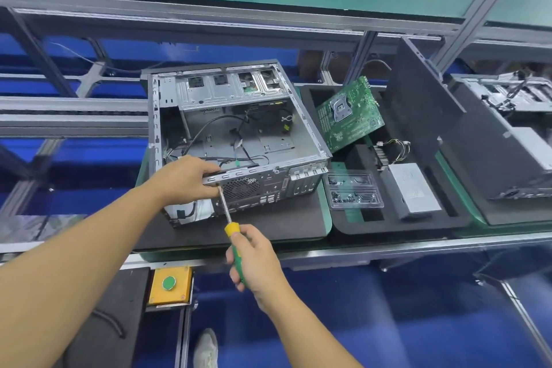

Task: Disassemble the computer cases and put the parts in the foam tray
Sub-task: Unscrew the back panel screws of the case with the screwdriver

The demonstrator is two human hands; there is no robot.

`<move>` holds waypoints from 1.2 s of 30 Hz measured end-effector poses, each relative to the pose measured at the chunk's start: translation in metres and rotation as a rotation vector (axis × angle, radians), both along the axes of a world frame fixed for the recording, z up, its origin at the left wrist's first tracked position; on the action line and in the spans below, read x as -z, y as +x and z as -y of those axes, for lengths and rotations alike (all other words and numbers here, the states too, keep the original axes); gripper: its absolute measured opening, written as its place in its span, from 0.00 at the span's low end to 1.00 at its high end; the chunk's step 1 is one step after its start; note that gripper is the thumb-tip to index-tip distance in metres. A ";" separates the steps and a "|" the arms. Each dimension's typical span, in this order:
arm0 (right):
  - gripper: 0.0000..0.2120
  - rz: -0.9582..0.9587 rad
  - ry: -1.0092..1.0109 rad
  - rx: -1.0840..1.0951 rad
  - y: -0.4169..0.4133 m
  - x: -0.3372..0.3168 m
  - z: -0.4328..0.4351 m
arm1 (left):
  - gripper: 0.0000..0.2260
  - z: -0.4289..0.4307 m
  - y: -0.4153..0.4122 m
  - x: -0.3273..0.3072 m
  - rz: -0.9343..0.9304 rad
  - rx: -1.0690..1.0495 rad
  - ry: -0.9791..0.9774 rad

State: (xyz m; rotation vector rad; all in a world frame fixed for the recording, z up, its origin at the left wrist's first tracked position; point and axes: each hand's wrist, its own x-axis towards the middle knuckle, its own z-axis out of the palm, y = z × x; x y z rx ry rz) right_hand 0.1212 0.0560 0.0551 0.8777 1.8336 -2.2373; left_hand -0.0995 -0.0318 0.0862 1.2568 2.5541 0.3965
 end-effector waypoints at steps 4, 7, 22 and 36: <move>0.08 -0.005 0.002 -0.005 -0.001 -0.004 0.003 | 0.06 -0.001 0.002 -0.001 -0.037 -0.009 -0.002; 0.08 -0.003 0.007 0.004 -0.001 -0.005 0.004 | 0.08 -0.001 0.003 -0.002 -0.026 -0.013 -0.012; 0.09 0.004 -0.005 0.021 0.001 -0.007 0.005 | 0.03 -0.002 0.006 -0.007 -0.003 0.001 -0.001; 0.13 0.037 -0.223 0.025 -0.002 -0.013 0.002 | 0.06 -0.001 0.005 -0.006 0.003 0.021 -0.003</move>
